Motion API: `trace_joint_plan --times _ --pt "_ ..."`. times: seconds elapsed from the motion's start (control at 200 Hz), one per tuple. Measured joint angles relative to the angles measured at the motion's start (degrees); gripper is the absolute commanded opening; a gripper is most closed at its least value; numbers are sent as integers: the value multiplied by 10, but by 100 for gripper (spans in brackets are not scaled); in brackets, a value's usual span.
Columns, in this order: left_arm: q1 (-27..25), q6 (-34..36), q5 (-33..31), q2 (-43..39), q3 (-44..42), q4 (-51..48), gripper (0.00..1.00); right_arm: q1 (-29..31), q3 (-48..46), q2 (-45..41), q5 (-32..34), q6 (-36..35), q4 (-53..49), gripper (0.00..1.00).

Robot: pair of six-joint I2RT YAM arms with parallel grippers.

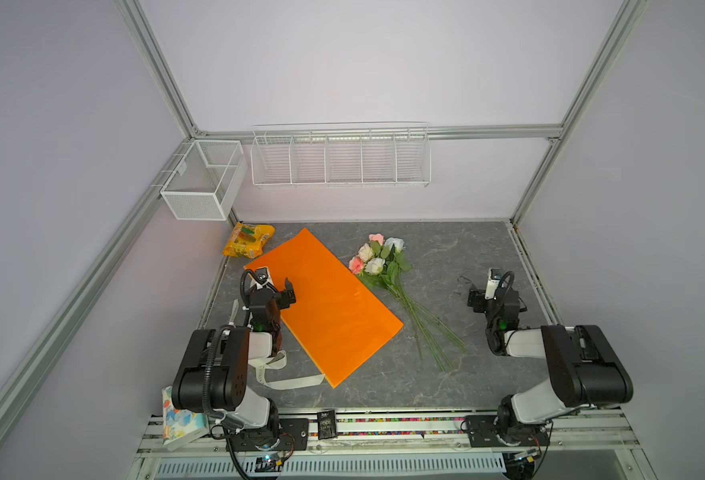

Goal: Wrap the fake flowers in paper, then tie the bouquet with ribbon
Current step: 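Raise both arms from the rest pose toward the table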

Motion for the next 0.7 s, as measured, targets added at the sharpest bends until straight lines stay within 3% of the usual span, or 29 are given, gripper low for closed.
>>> trace_joint_plan --times 0.705 --pt "0 0 0 0 0 0 98 -1 0 0 -11 0 0 89"
